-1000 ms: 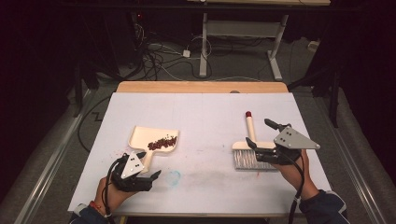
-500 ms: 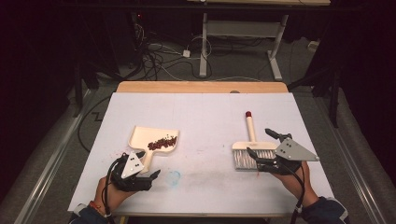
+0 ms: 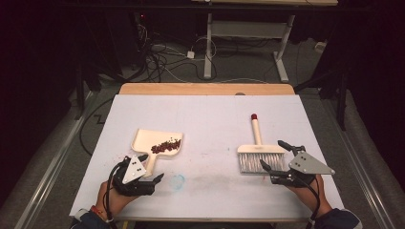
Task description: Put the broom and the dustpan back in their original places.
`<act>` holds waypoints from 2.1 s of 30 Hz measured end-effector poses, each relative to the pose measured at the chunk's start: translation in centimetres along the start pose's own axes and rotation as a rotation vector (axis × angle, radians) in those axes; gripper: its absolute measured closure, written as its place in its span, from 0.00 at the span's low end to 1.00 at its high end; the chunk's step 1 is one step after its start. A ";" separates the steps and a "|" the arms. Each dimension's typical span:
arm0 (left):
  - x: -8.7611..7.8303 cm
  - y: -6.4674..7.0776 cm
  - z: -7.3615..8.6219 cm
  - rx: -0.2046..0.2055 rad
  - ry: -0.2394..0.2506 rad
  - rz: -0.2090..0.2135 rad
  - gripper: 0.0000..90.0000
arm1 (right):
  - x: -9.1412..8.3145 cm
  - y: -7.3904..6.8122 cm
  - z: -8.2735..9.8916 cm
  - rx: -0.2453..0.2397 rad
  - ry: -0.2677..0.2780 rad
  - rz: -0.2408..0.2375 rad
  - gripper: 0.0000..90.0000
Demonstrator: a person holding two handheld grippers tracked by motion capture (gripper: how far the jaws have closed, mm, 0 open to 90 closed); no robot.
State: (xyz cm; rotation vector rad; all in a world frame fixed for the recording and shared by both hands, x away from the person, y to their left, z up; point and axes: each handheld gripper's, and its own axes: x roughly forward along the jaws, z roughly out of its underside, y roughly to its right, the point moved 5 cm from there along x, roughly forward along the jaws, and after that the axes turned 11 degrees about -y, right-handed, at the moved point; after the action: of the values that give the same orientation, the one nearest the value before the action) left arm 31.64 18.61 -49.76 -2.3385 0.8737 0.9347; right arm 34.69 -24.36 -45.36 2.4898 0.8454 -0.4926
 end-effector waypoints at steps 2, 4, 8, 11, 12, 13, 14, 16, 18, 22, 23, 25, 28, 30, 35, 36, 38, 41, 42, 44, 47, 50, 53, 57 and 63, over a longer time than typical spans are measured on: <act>0.0 0.0 0.1 -0.004 -0.001 0.001 0.21 | 0.0 -0.1 0.6 -0.001 -0.009 -0.001 0.18; 0.0 -0.1 0.2 -0.007 -0.003 0.000 0.21 | 0.0 -0.2 1.3 -0.007 -0.023 -0.010 0.18; -0.1 -0.2 0.2 -0.014 0.006 -0.002 0.21 | 0.1 -0.4 2.5 0.001 -0.046 -0.018 0.18; 0.1 -0.1 0.2 -0.003 0.007 0.002 0.21 | 0.0 -0.7 3.1 0.000 -0.054 -0.033 0.18; 0.1 -0.2 0.1 0.008 0.009 -0.003 0.21 | 0.0 -0.8 3.3 -0.007 -0.060 -0.030 0.18; 0.2 -0.2 0.1 0.010 0.007 -0.003 0.21 | 0.0 -0.8 3.5 -0.003 -0.070 -0.035 0.18; 0.2 -0.2 0.2 0.001 0.003 0.005 0.21 | 0.0 -0.8 3.6 -0.003 -0.072 -0.037 0.18; 0.2 -0.3 0.1 -0.002 0.011 0.005 0.21 | 0.0 -0.7 3.7 0.006 -0.073 -0.031 0.18; 0.3 -0.3 0.1 -0.006 0.011 0.006 0.21 | 0.0 -0.6 3.7 0.018 -0.068 -0.032 0.18; 0.3 -0.4 0.3 0.003 0.008 0.001 0.21 | -0.1 -0.5 3.7 0.018 -0.063 -0.032 0.18; 0.2 -0.3 0.4 -0.005 0.005 0.007 0.21 | -0.1 -0.6 3.7 0.018 -0.061 -0.035 0.18; 0.2 -0.4 0.4 0.001 0.002 0.001 0.21 | -0.1 -0.6 3.6 0.015 -0.061 -0.035 0.18; 0.2 -0.4 0.5 0.002 0.000 -0.002 0.21 | -0.2 -0.6 3.5 0.012 -0.057 -0.034 0.18; 0.1 -0.2 0.5 0.007 0.001 -0.002 0.21 | -0.5 -0.7 3.3 0.009 -0.051 -0.029 0.18; 0.1 0.0 0.3 0.020 -0.003 -0.005 0.21 | -0.9 -0.7 3.1 0.009 -0.033 -0.020 0.18; 0.2 0.0 0.3 0.021 -0.003 -0.005 0.21 | -0.9 -0.7 3.1 0.007 -0.038 -0.018 0.18; 0.3 0.0 0.2 0.020 -0.004 -0.003 0.20 | -0.8 -0.6 3.1 0.007 -0.039 -0.018 0.18; 0.4 -0.1 0.2 0.017 -0.007 -0.008 0.20 | -0.6 -0.5 3.2 0.008 -0.049 -0.010 0.18; 0.4 -0.1 0.2 0.016 -0.007 -0.008 0.20 | -0.6 -0.4 3.3 0.014 -0.047 -0.015 0.18; 0.3 0.0 0.2 0.018 -0.008 -0.008 0.21 | -0.6 -0.4 3.2 0.021 -0.044 -0.019 0.18; 0.2 0.1 0.2 0.019 -0.006 -0.011 0.21 | -0.7 -0.5 3.1 0.012 -0.039 -0.022 0.18; 0.1 0.1 0.2 0.021 -0.006 -0.017 0.20 | -0.8 -0.6 3.0 0.006 -0.033 -0.021 0.18; 0.2 0.1 0.3 0.019 -0.012 -0.017 0.20 | -0.7 -0.6 2.9 0.008 -0.028 -0.022 0.18; 0.3 0.1 0.3 0.022 -0.018 -0.016 0.20 | -0.7 -0.5 2.8 0.010 -0.025 -0.021 0.18; 0.5 0.1 -0.1 0.022 -0.018 -0.021 0.20 | -0.8 -0.4 2.8 0.011 -0.022 -0.023 0.18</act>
State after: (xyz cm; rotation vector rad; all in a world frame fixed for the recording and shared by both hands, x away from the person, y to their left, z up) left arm 31.95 18.30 -50.05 -2.3130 0.8467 0.9316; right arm 33.32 -25.94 -47.43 2.4828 0.8660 -0.5325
